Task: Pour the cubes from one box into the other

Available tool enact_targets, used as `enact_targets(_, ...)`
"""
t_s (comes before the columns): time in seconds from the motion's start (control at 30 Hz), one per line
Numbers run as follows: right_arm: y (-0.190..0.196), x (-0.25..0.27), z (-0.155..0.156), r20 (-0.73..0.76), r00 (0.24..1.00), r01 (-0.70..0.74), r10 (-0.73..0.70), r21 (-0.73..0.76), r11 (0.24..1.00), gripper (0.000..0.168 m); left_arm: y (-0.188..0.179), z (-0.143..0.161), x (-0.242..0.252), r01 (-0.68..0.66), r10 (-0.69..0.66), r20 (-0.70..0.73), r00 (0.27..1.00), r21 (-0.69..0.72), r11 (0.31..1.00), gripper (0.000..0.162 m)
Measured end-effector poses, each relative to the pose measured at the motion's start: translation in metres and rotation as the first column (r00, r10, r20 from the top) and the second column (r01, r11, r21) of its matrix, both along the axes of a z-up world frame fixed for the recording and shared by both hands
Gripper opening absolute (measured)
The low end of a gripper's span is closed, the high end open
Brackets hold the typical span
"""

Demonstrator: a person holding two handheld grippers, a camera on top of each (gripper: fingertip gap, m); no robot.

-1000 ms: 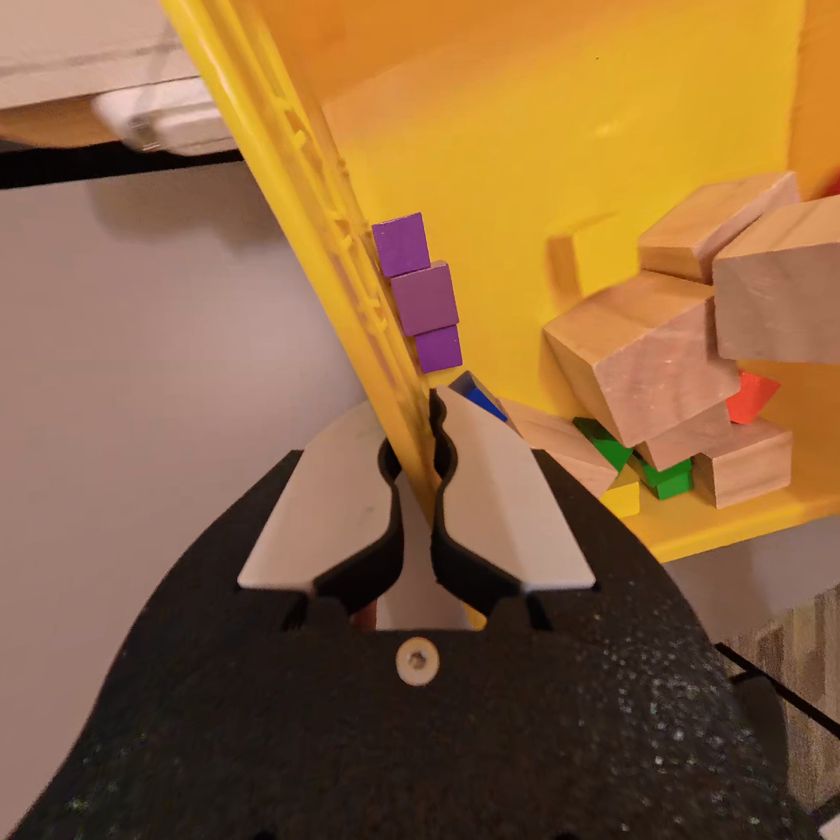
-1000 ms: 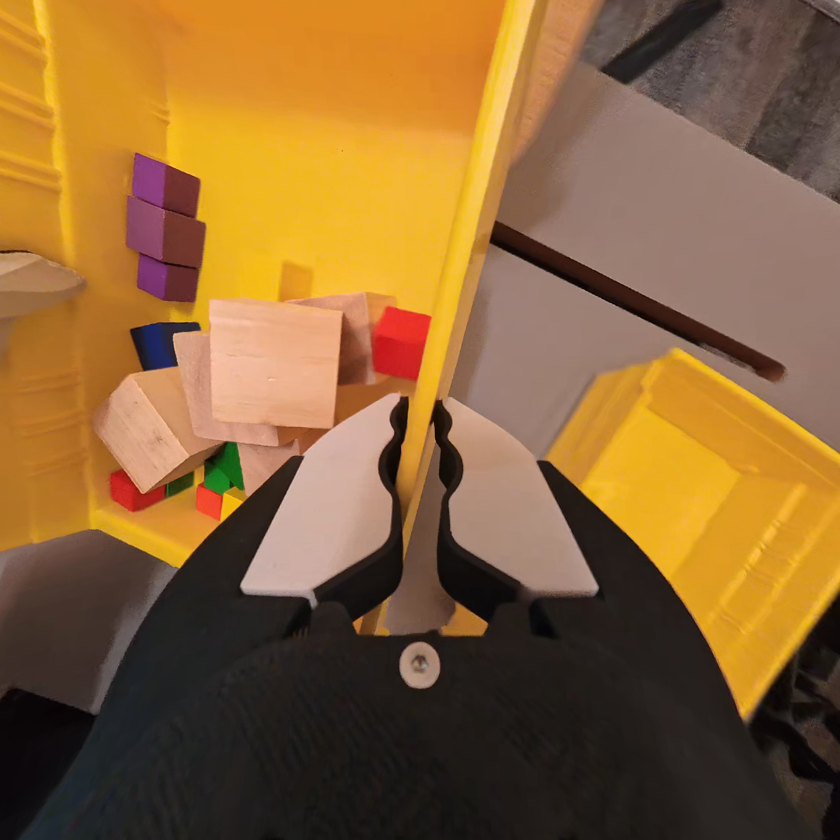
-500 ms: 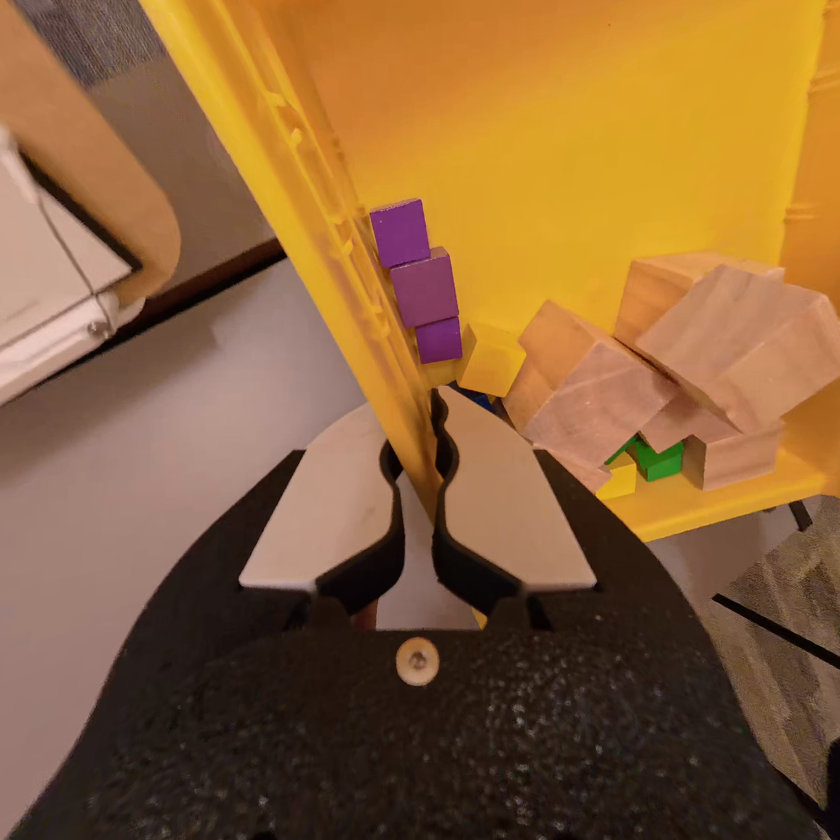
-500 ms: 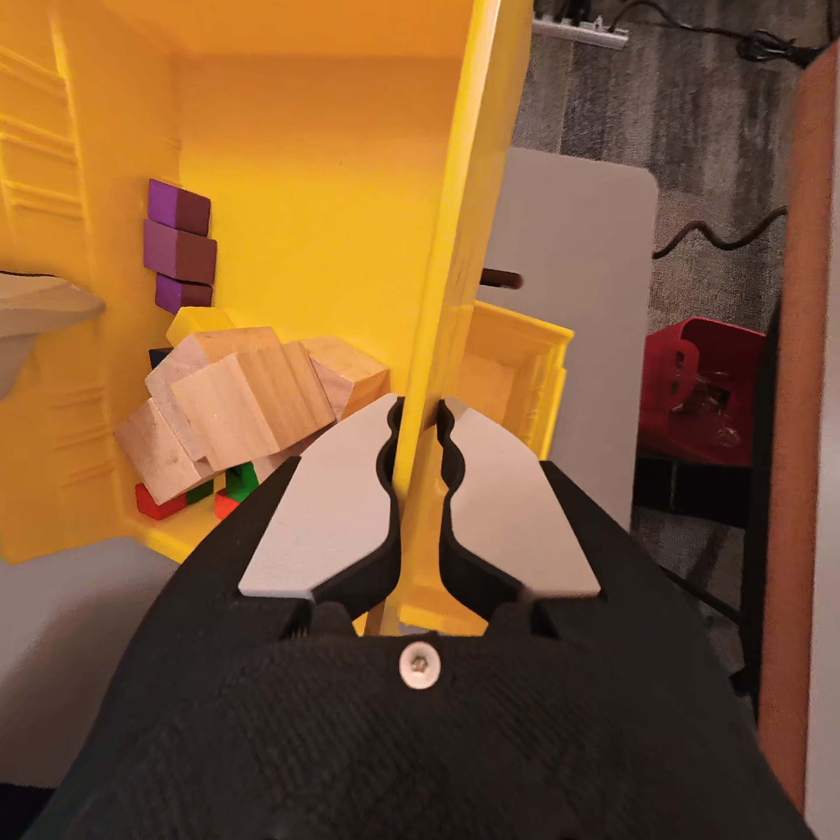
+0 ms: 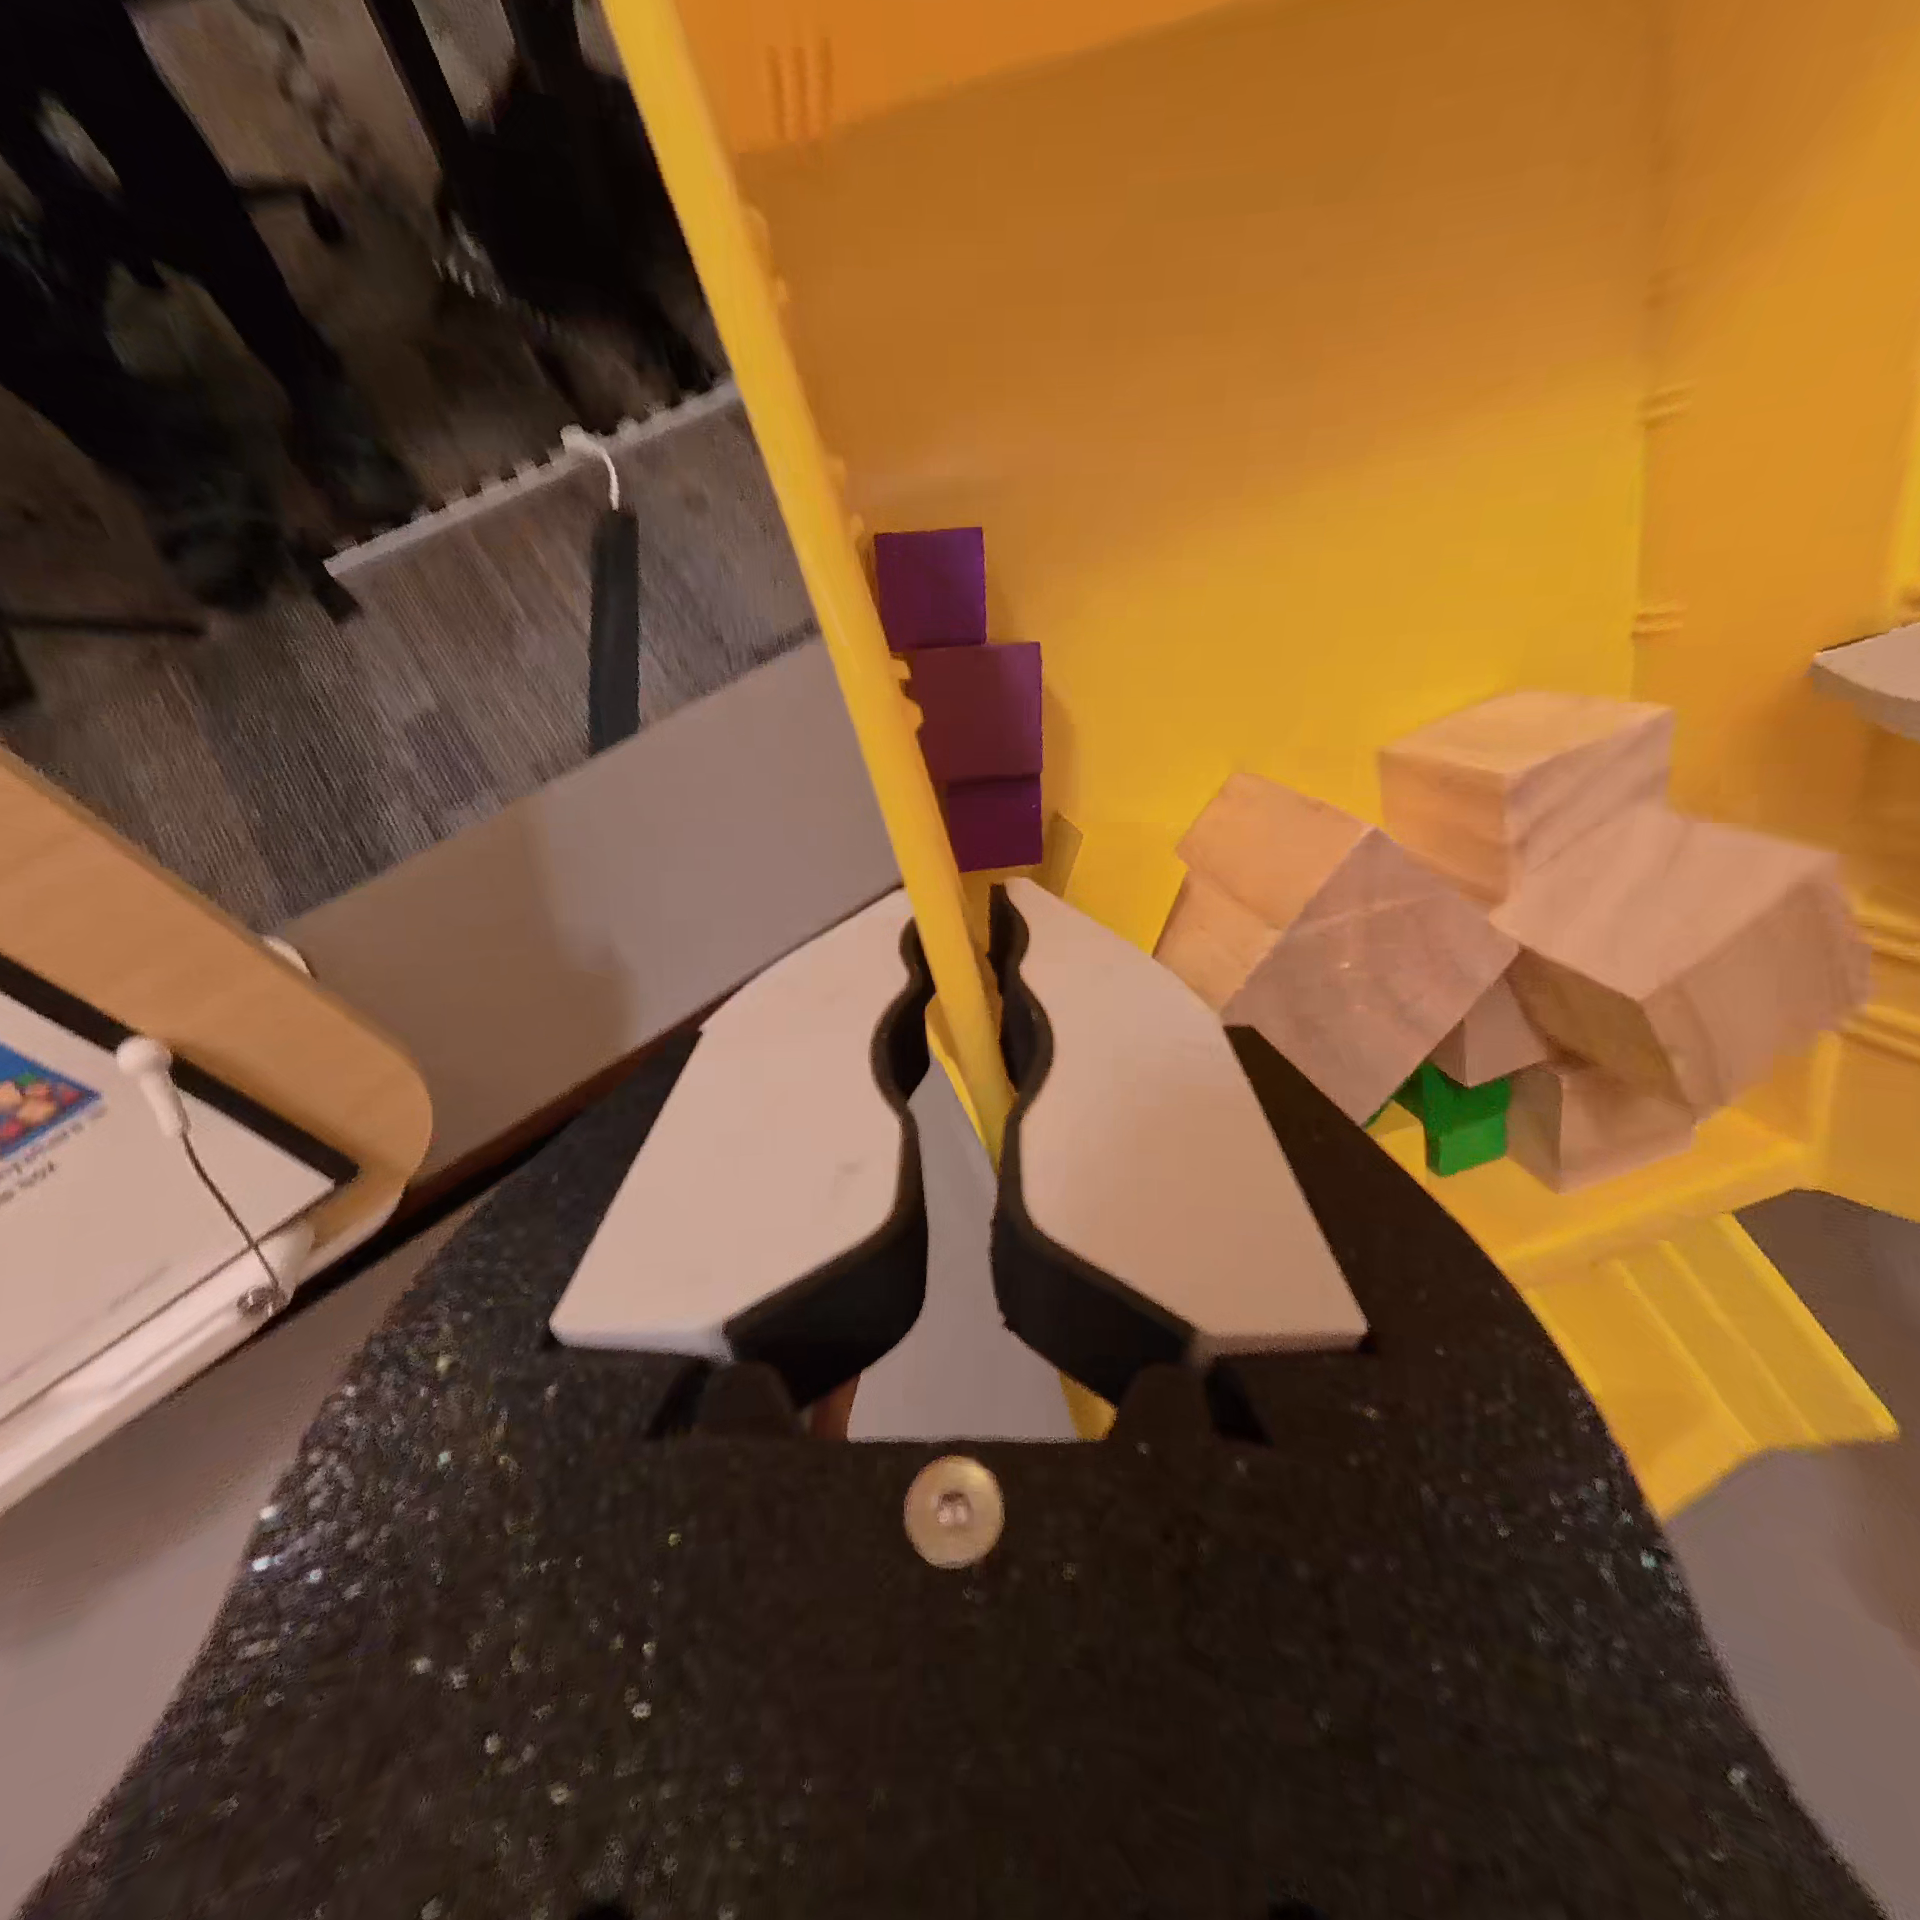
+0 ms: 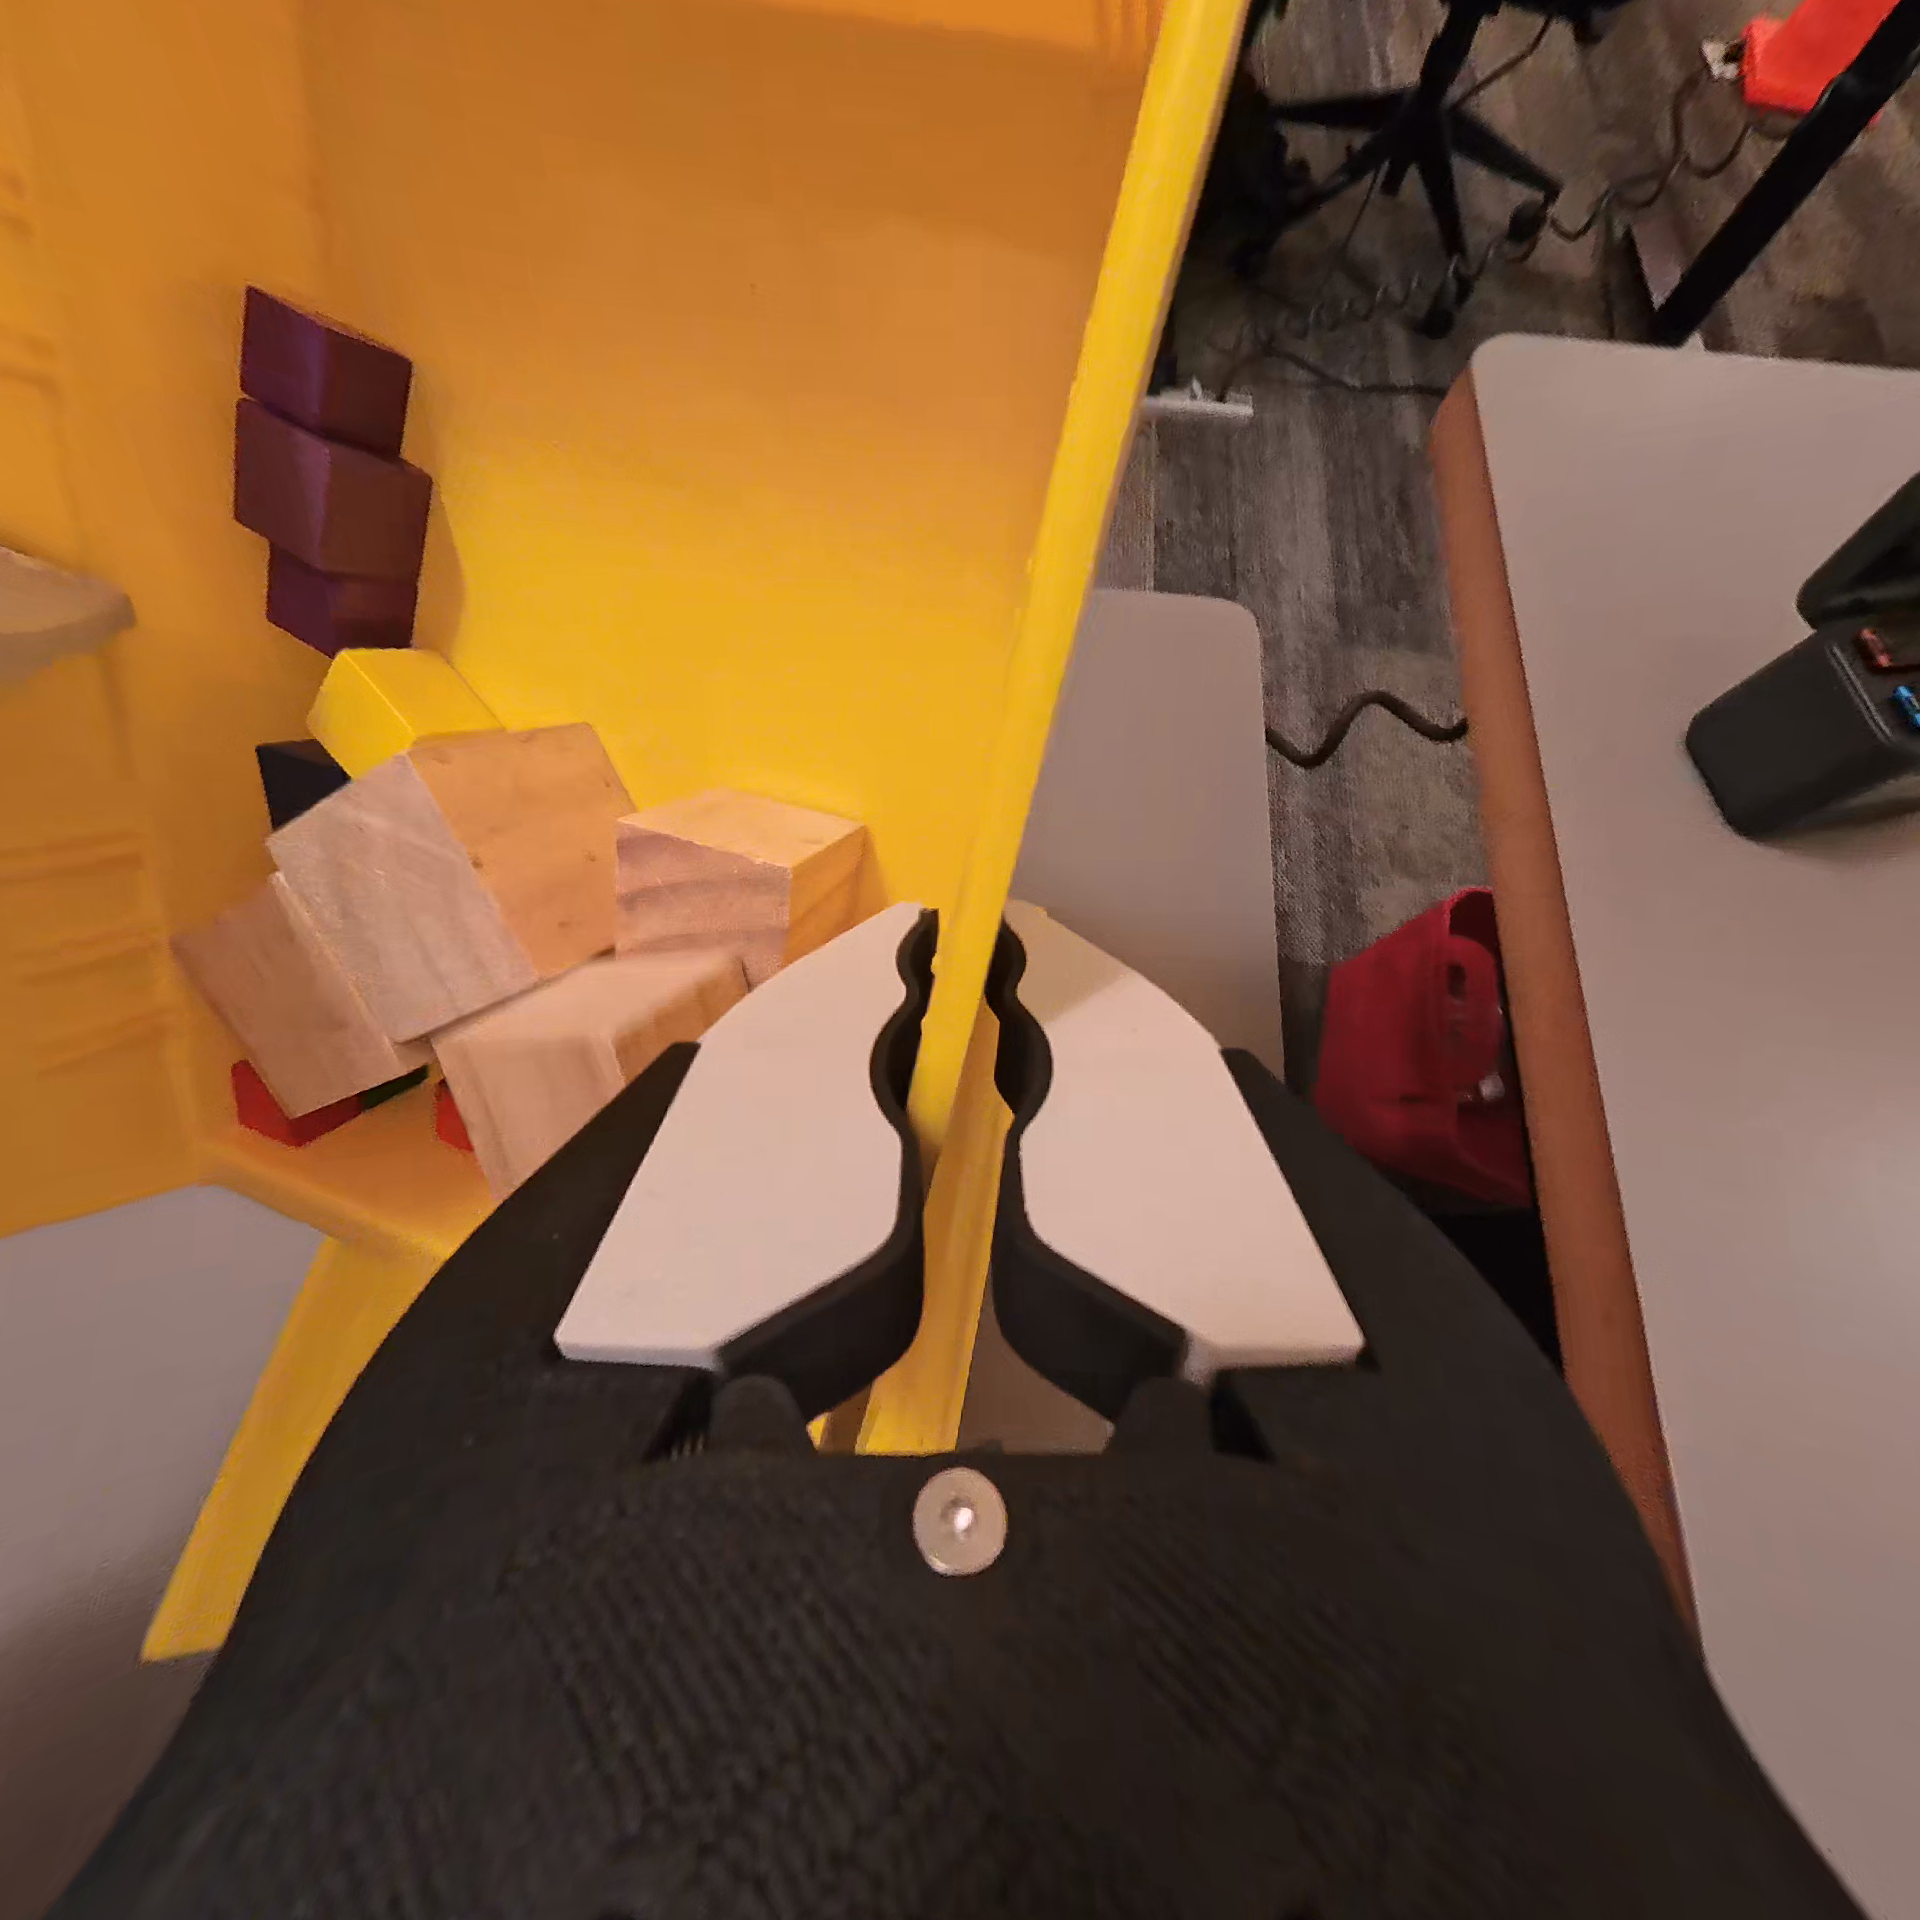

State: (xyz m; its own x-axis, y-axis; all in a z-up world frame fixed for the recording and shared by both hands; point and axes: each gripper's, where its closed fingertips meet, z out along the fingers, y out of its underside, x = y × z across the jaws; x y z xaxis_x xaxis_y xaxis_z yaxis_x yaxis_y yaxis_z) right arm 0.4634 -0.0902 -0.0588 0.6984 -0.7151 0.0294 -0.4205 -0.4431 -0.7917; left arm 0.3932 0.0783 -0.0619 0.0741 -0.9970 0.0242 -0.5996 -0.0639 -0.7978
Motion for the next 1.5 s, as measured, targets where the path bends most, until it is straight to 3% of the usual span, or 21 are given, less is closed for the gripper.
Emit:
enact_targets(0.03,-0.001,0.003,0.0,0.016,1.0,-0.004,0.003,0.031,1.0,0.009,-0.001,0.002,0.003,0.003,-0.004,0.042,0.999,0.018,1.0,0.008)
enact_targets(0.3,-0.018,0.013,-0.005,0.086,0.996,0.008,-0.022,0.165,0.986,0.012,-0.019,-0.009,0.017,0.013,-0.013,0.284,0.959,0.003,1.0,0.008)
enact_targets(0.53,-0.018,0.013,-0.017,0.103,0.994,0.013,-0.035,0.202,0.979,0.012,-0.02,-0.018,0.018,-0.021,0.006,0.379,0.925,0.037,0.999,0.008)
enact_targets(0.97,-0.019,0.017,-0.001,0.35,0.936,-0.102,-0.03,0.355,0.929,0.011,-0.023,0.012,0.014,-0.006,-0.081,0.6,0.796,0.142,0.99,0.01)
enact_targets(1.1,-0.026,0.017,-0.002,0.428,0.901,-0.068,-0.066,0.29,0.955,0.009,-0.029,0.017,0.013,-0.009,-0.117,0.618,0.778,0.197,0.98,0.011)
enact_targets(1.3,-0.026,0.012,0.01,0.495,0.865,-0.139,-0.077,0.384,0.913,0.009,-0.032,0.023,0.007,-0.015,-0.142,0.667,0.731,0.223,0.975,0.011)
enact_targets(1.5,-0.025,0.006,0.005,0.558,0.828,-0.189,-0.055,0.37,0.909,0.011,-0.031,0.018,0.002,-0.02,-0.172,0.693,0.7,0.26,0.965,0.011)
